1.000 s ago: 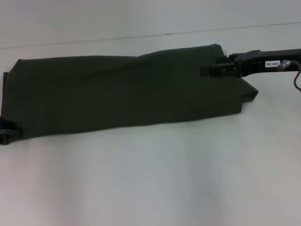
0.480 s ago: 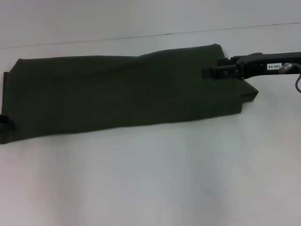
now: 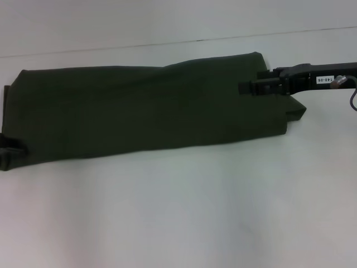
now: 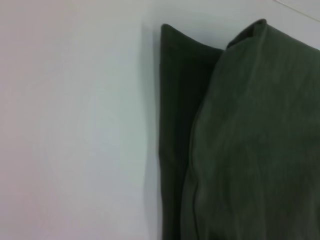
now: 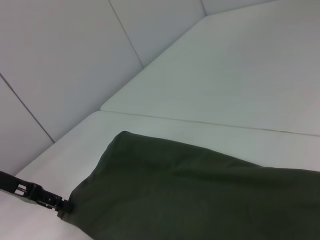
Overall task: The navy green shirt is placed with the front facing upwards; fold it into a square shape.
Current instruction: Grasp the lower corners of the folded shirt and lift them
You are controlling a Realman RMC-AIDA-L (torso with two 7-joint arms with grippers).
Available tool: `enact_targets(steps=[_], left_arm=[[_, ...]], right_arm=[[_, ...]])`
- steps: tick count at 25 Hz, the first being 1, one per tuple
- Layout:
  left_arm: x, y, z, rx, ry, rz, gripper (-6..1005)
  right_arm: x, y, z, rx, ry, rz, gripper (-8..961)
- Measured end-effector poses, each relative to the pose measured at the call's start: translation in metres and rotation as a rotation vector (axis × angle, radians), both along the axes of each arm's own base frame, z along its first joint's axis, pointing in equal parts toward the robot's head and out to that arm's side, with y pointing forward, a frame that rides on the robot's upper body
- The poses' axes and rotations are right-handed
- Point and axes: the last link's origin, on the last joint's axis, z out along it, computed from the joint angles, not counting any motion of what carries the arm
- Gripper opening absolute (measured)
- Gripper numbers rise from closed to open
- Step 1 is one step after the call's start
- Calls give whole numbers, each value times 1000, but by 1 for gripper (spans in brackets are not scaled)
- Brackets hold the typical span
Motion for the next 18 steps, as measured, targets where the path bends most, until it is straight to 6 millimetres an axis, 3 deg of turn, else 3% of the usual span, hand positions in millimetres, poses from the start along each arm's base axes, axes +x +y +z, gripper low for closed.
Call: enact_targets(steps=[12,18], left_arm=[[7,5,-10,-34,13,-18,748],[8,8,-7,-20,22,-13,741]], right_arm=[[3,-2,1,5,4,-10,899],[4,-2,2,7,7,-14,898]])
